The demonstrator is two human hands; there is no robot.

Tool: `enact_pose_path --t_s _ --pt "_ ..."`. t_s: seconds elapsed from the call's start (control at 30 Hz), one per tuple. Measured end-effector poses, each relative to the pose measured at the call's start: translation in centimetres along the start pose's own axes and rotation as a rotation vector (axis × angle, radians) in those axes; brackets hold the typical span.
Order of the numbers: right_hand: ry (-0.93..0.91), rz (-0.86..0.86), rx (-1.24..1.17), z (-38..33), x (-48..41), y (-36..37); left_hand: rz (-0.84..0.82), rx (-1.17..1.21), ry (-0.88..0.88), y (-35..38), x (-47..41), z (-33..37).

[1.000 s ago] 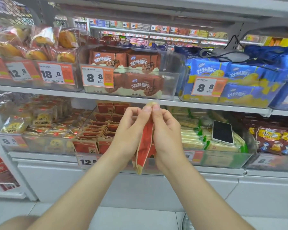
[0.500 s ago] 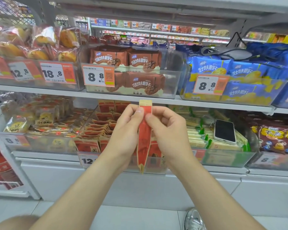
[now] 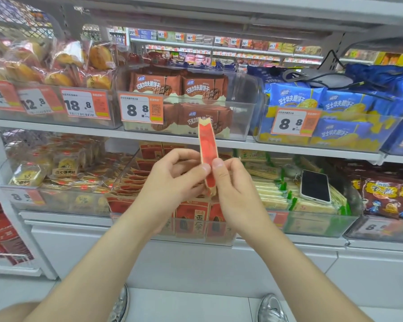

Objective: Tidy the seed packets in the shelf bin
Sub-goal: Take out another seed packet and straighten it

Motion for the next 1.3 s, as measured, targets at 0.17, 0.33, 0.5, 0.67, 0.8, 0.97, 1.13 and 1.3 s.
enact_pose_path --t_s 0.17,0.33,0.5,0.67,0.8,0.97,1.13,1.3 --pt "-0.104 0.014 0.211 0.0 -0.1 -0.4 -0.098 -0.049 0.008 0.1 0.5 0.2" --pt "-0.079 0.001 0.190 0.9 -0.8 -0.4 -0.116 -0.011 0.000 0.0 0.3 0.1" --pt "-0.032 0.005 0.095 1.1 -0.7 -0.6 -0.118 0.005 -0.025 -0.1 0.3 0.1" --pt "-0.011 0.016 0.093 0.6 -0.4 -0.8 -0.131 0.155 -0.093 -0.7 -0.1 0.4" --pt "-0.135 0.093 0.275 -0.4 0.5 -0.5 -0.031 0.097 -0.097 -0.6 0.1 -0.2" --pt "0.156 0.067 -0.187 0.1 0.0 -1.1 0.031 0.205 -0.098 -1.4 -0.2 -0.1" --pt "0.361 0.037 -0.595 0.7 -0.1 -1.3 0.001 0.299 -0.116 -1.4 0.1 0.0" --pt "0.378 0.019 -0.630 0.8 0.0 -1.5 0.029 0.299 -0.167 -1.4 0.1 0.2"
Point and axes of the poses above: each hand's wrist, its own x-axis away from the middle knuckle, its own y-axis out of the palm, z = x × y, the point moved 4 cm from there along -x, towards the middle knuckle, and after that the axes turned 4 degrees about -y, right-handed, at the moved point
